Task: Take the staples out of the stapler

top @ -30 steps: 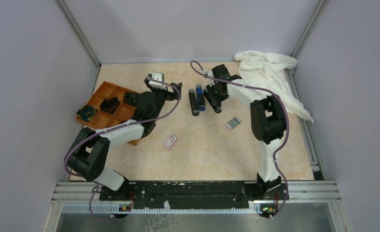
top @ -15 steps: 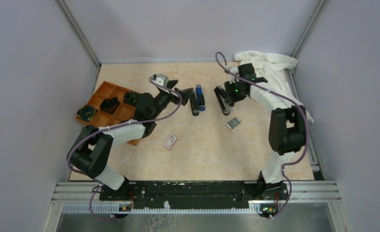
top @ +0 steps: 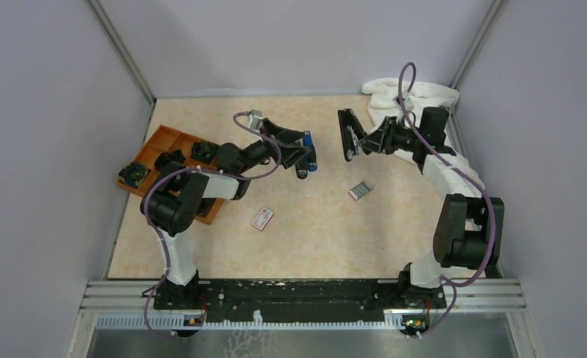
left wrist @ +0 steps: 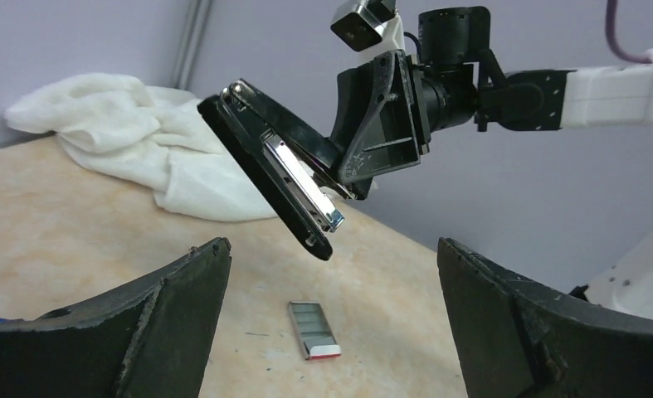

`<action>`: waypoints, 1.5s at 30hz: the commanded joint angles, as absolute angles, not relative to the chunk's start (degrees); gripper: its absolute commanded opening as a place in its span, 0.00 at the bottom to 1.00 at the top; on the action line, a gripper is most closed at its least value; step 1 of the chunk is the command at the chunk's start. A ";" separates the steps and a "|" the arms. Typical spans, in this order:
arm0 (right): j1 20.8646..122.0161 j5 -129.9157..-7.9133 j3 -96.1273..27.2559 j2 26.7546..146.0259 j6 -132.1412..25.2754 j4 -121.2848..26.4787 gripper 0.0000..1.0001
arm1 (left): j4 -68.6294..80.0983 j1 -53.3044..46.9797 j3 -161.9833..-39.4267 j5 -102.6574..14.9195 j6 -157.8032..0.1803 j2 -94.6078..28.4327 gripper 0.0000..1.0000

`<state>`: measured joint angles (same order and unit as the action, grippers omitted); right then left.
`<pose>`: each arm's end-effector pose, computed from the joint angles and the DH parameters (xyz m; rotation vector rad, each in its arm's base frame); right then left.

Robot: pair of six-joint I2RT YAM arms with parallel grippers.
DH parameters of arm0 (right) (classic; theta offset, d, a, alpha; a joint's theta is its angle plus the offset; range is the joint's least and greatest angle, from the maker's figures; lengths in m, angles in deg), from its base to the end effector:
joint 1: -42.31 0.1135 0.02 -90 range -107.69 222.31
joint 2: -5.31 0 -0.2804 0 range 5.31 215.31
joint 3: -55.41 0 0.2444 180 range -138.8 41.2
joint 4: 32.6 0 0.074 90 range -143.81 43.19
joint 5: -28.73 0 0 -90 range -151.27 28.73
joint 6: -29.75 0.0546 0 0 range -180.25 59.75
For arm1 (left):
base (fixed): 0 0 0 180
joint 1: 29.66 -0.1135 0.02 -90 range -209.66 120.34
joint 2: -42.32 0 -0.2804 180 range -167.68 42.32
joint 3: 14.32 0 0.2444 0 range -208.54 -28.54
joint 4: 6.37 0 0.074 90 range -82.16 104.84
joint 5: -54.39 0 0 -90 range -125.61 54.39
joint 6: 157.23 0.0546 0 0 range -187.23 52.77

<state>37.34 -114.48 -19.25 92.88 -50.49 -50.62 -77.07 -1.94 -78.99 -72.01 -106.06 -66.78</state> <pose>0.3404 0.0143 0.2842 -0.2983 2.0010 1.0200 0.3320 -0.2110 0.2596 0.5028 1.2247 -1.3546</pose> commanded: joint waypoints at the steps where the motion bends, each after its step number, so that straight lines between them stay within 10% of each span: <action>1: 37.66 -129.26 -16.65 88.47 -35.03 -24.59 0.00 | -90.90 -2.59 -82.58 -79.51 -118.72 -70.42 0.99; 11: 37.65 -134.40 -10.24 93.12 0.44 21.88 0.00 | -94.69 -1.02 -87.97 -79.20 -128.03 -76.68 0.99; 31: 39.28 -135.10 -8.99 97.42 5.22 28.34 0.00 | -87.77 7.88 -93.78 -74.41 -125.39 -77.31 0.96; 45: 41.44 -135.28 -9.07 96.78 -0.61 22.99 0.00 | -87.31 8.04 -94.84 -73.92 -126.55 -78.06 0.67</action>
<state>40.84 -136.43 -7.84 97.84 3.24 21.86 -78.97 7.86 -92.61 -73.39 -126.54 -77.12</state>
